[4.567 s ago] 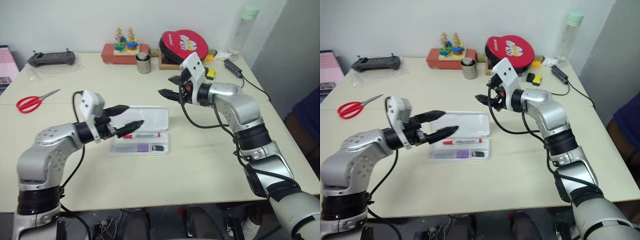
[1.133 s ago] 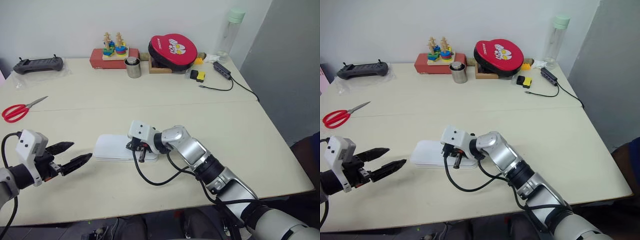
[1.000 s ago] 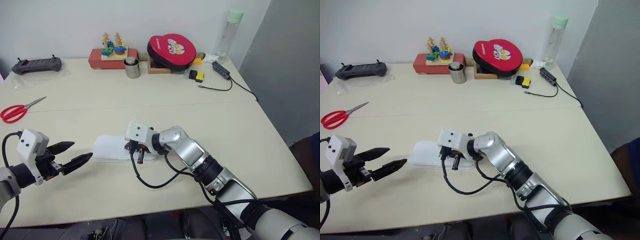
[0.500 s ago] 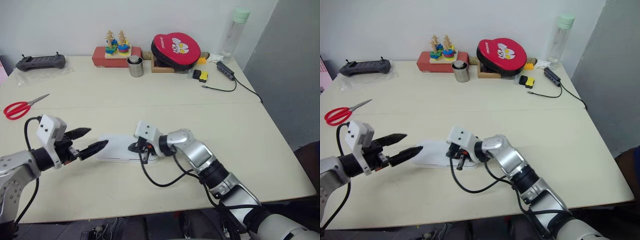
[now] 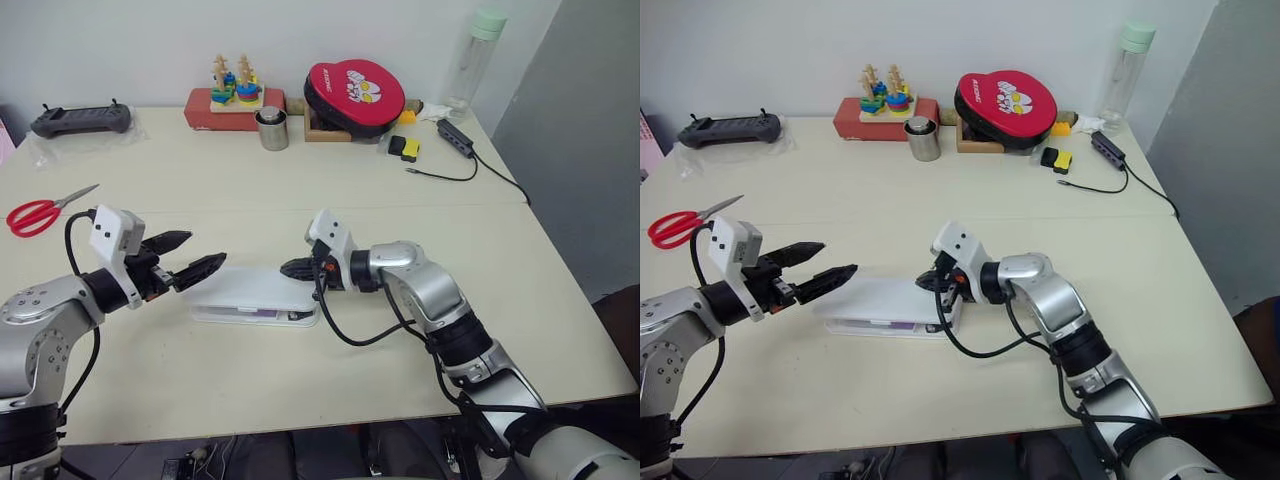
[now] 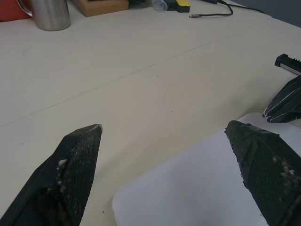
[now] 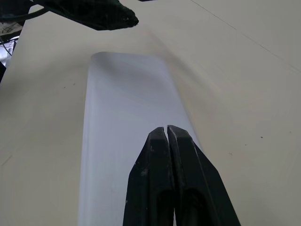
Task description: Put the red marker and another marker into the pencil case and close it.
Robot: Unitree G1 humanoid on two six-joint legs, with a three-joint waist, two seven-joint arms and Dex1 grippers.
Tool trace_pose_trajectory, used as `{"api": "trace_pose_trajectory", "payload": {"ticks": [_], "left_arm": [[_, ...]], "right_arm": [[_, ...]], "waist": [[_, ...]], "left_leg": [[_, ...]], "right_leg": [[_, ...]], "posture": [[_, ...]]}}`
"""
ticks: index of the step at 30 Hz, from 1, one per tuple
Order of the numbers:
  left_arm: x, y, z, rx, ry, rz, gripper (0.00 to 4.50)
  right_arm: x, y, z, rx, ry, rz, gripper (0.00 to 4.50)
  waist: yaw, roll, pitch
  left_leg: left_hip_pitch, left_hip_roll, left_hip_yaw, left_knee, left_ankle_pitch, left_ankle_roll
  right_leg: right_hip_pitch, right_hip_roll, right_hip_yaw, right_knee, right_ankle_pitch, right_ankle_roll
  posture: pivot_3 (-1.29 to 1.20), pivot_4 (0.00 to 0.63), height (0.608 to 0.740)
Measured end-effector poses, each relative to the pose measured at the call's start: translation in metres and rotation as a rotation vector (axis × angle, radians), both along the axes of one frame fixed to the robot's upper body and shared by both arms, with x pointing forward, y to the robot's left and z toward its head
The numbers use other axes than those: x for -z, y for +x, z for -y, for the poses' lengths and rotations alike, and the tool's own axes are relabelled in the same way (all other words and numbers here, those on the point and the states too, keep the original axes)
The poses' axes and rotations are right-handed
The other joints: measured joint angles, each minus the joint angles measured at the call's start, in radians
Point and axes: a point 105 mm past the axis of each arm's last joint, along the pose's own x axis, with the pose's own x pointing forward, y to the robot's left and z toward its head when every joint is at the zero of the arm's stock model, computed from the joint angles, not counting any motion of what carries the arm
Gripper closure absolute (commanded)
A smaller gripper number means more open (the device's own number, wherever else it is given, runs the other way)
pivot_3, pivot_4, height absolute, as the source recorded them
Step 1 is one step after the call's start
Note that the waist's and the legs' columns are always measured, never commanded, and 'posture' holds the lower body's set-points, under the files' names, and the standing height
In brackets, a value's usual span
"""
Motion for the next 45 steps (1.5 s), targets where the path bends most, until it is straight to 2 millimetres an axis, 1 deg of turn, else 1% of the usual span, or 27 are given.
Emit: {"api": "trace_pose_trajectory", "payload": {"ticks": [2, 4, 6, 8, 9, 10, 13, 15, 17, 20, 22, 24, 25, 26, 28, 29, 31, 33, 34, 35, 37, 38, 40, 41, 43, 45], "left_arm": [[0.0, 0.0, 0.0, 0.005, -0.001, -0.001, 0.0], [0.0, -0.001, 0.001, 0.01, -0.003, -0.004, 0.0], [0.004, -0.006, 0.003, 0.035, -0.01, -0.025, 0.0], [0.008, -0.012, 0.005, 0.063, -0.01, -0.055, 0.0], [0.01, -0.016, 0.008, 0.085, -0.011, -0.066, 0.0], [0.012, -0.019, 0.009, 0.098, -0.009, -0.077, 0.0], [0.014, -0.025, 0.009, 0.116, 0.003, -0.103, 0.0], [0.013, -0.026, 0.009, 0.12, 0.006, -0.099, 0.0], [0.011, -0.026, 0.008, 0.117, 0.008, -0.095, 0.0], [0.009, -0.022, 0.005, 0.091, 0.018, -0.079, 0.0], [0.005, -0.015, -0.001, 0.048, 0.026, -0.05, 0.0], [0.001, -0.007, -0.01, -0.019, 0.024, -0.018, 0.0], [0.0, -0.002, -0.017, -0.059, 0.021, -0.012, 0.0], [-0.001, 0.001, -0.021, -0.086, 0.02, -0.005, 0.0], [-0.006, 0.009, -0.035, -0.157, 0.031, 0.024, 0.0], [-0.007, 0.012, -0.041, -0.192, 0.041, 0.04, 0.0], [-0.009, 0.019, -0.056, -0.261, 0.059, 0.062, 0.0], [-0.008, 0.024, -0.066, -0.306, 0.065, 0.07, 0.0], [-0.007, 0.026, -0.071, -0.319, 0.069, 0.072, 0.0], [-0.006, 0.028, -0.074, -0.33, 0.07, 0.072, 0.0], [-0.003, 0.031, -0.076, -0.326, 0.078, 0.063, 0.0], [-0.001, 0.032, -0.079, -0.33, 0.084, 0.06, 0.0], [-0.001, 0.033, -0.083, -0.333, 0.089, 0.056, 0.0], [-0.002, 0.034, -0.085, -0.334, 0.095, 0.054, 0.0], [-0.004, 0.036, -0.086, -0.329, 0.098, 0.059, 0.0], [-0.006, 0.039, -0.088, -0.332, 0.106, 0.068, 0.0]], "right_arm": [[0.0, -0.001, 0.0, -0.003, 0.002, -0.011, 4.44], [0.001, -0.006, -0.005, -0.024, -0.012, -0.012, 4.44], [0.011, -0.016, -0.014, -0.061, -0.064, 0.001, 4.44], [0.027, -0.025, -0.023, -0.082, -0.12, 0.001, 4.44], [0.035, -0.025, -0.026, -0.079, -0.154, 0.001, 4.44], [0.038, -0.025, -0.027, -0.076, -0.162, 0.009, 4.44], [0.04, -0.021, -0.031, -0.068, -0.191, 0.057, 4.44], [0.043, -0.02, -0.032, -0.07, -0.21, 0.067, 4.44], [0.042, -0.018, -0.033, -0.068, -0.212, 0.077, 4.44], [0.039, -0.015, -0.031, -0.054, -0.179, 0.048, 4.44], [0.037, -0.012, -0.024, -0.035, -0.153, 0.012, 4.44], [0.029, -0.004, -0.007, 0.019, -0.091, -0.045, 4.08], [0.02, 0.002, 0.005, 0.056, -0.048, -0.06, 3.96], [0.012, 0.007, 0.015, 0.081, -0.021, -0.061, 3.72], [-0.009, 0.018, 0.043, 0.151, 0.051, -0.055, 3.19], [-0.017, 0.022, 0.056, 0.183, 0.068, -0.049, 2.98], [-0.028, 0.027, 0.082, 0.239, 0.082, -0.041, 2.4], [-0.03, 0.027, 0.102, 0.282, 0.082, -0.044, 2.02], [-0.027, 0.026, 0.111, 0.301, 0.065, -0.053, 1.71], [-0.025, 0.025, 0.118, 0.318, 0.059, -0.061, 1.51], [-0.024, 0.025, 0.131, 0.355, 0.043, -0.065, 0.95], [-0.026, 0.025, 0.141, 0.387, 0.032, -0.054, 0.6], [-0.029, 0.027, 0.151, 0.417, 0.028, -0.043, 0.18], [-0.031, 0.028, 0.156, 0.437, 0.023, -0.036, 0.06], [-0.035, 0.031, 0.17, 0.488, 0.02, -0.022, 0.06], [-0.039, 0.033, 0.177, 0.521, 0.026, -0.009, 0.06]], "waist": [[0.001, 0.0, 0.0], [0.001, 0.0, 0.0], [-0.002, 0.0, 0.0], [-0.001, 0.0, 0.0], [-0.001, 0.0, 0.0], [0.001, 0.0, 0.0], [0.003, 0.001, 0.001], [0.003, 0.002, 0.001], [0.003, 0.003, 0.002], [0.004, 0.004, 0.002], [0.005, 0.005, 0.003], [0.011, 0.005, 0.003], [0.014, 0.005, 0.003], [0.017, 0.004, 0.003], [0.023, 0.004, 0.002], [0.026, 0.003, 0.002], [0.03, 0.003, 0.002], [0.03, 0.004, 0.002], [0.03, 0.004, 0.002], [0.03, 0.004, 0.003], [0.029, 0.004, 0.003], [0.028, 0.004, 0.003], [0.027, 0.004, 0.003], [0.027, 0.004, 0.003], [0.029, 0.004, 0.003], [0.03, 0.004, 0.003]], "left_leg": [[0.0, 0.0, 0.0, 0.0, 0.0, 0.0], [0.0, 0.0, 0.0, 0.0, 0.0, 0.0], [0.0, 0.0, 0.0, 0.0, 0.0, 0.0], [-0.001, 0.0, -0.001, 0.0, 0.0, 0.0], [-0.001, 0.0, -0.001, 0.0, 0.0, 0.0], [-0.001, 0.0, -0.001, 0.001, 0.0, 0.0], [0.0, 0.0, -0.001, 0.002, 0.0, 0.0], [0.002, 0.0, -0.001, 0.003, 0.0, 0.0], [0.003, 0.0, -0.001, 0.004, 0.0, 0.0], [0.002, 0.001, -0.001, 0.008, 0.0, 0.0], [0.0, 0.001, -0.001, 0.012, 0.0, 0.0], [-0.005, 0.0, -0.001, 0.015, 0.0, 0.0], [-0.005, -0.001, -0.001, 0.016, 0.0, 0.0], [-0.006, -0.001, -0.001, 0.016, 0.0, 0.0], [-0.006, -0.001, -0.001, 0.016, 0.0, 0.0], [-0.006, -0.001, -0.001, 0.016, 0.0, 0.0], [-0.006, 0.0, -0.001, 0.016, 0.0, 0.0], [-0.006, 0.0, -0.001, 0.015, 0.0, 0.0], [-0.006, 0.0, -0.001, 0.015, 0.0, 0.0], [-0.006, 0.0, -0.001, 0.015, 0.0, 0.0], [-0.006, -0.001, -0.001, 0.015, 0.0, 0.0], [-0.006, -0.001, 0.0, 0.015, 0.0, 0.0], [-0.006, 0.0, 0.0, 0.015, 0.0, 0.0], [-0.006, 0.0, 0.0, 0.015, 0.0, 0.0], [-0.006, 0.0, 0.0, 0.015, 0.0, 0.0], [-0.006, 0.0, 0.0, 0.016, 0.0, 0.0]], "right_leg": [[0.0, 0.0, 0.0, 0.0, 0.0, 0.0], [0.0, 0.0, 0.0, 0.0, 0.0, 0.0], [0.0, 0.0, 0.0, 0.0, 0.0, 0.0], [0.0, 0.0, 0.0, 0.0, 0.001, -0.001], [0.0, 0.0, 0.0, 0.0, 0.002, -0.003], [-0.001, 0.0, 0.0, 0.0, 0.002, -0.003], [0.0, 0.0, -0.001, 0.001, 0.002, -0.002], [0.001, 0.0, 0.0, 0.001, 0.0, 0.002], [0.002, 0.0, 0.0, 0.001, 0.001, 0.004], [0.003, 0.0, 0.0, 0.003, 0.002, 0.005], [0.002, 0.0, 0.0, 0.002, 0.003, 0.006], [0.001, 0.0, 0.0, 0.001, 0.004, 0.009], [0.001, 0.0, 0.0, 0.001, 0.005, 0.009], [0.001, 0.0, 0.0, 0.0, 0.005, 0.01], [0.001, 0.0, 0.0, 0.0, 0.005, 0.01], [0.001, 0.0, 0.0, 0.0, 0.005, 0.01], [0.001, 0.0, 0.0, 0.0, 0.005, 0.009], [0.001, 0.0, 0.0, 0.001, 0.005, 0.009], [0.001, 0.0, 0.0, 0.0, 0.004, 0.008], [0.001, 0.0, 0.0, 0.0, 0.004, 0.008], [0.0, 0.0, 0.001, 0.0, 0.004, 0.008], [0.0, 0.0, 0.001, 0.0, 0.004, 0.008], [0.0, 0.0, 0.001, 0.0, 0.004, 0.008], [0.0, 0.0, 0.001, 0.001, 0.004, 0.008], [0.0, 0.0, 0.001, 0.001, 0.005, 0.009], [0.001, 0.0, 0.001, 0.0, 0.005, 0.009]], "posture": [[0.0, 0.15, 0.74], [0.0, 0.15, 0.74], [0.0, 0.15, 0.74], [0.0, 0.15, 0.74], [0.0, 0.15, 0.74], [0.0, 0.15, 0.74], [0.0, 0.15, 0.74], [0.0, 0.15, 0.74], [0.0, 0.15, 0.74], [0.0, 0.15, 0.74], [0.0, 0.15, 0.74], [0.0, 0.15, 0.74], [0.0, 0.15, 0.74], [0.0, 0.15, 0.74], [0.0, 0.15, 0.74], [0.0, 0.15, 0.74], [0.0, 0.15, 0.74], [0.0, 0.15, 0.74], [0.0, 0.15, 0.74], [0.0, 0.15, 0.74], [0.0, 0.15, 0.74], [0.0, 0.15, 0.74], [0.0, 0.15, 0.74], [0.0, 0.15, 0.74], [0.0, 0.15, 0.74], [0.0, 0.15, 0.74]]}}
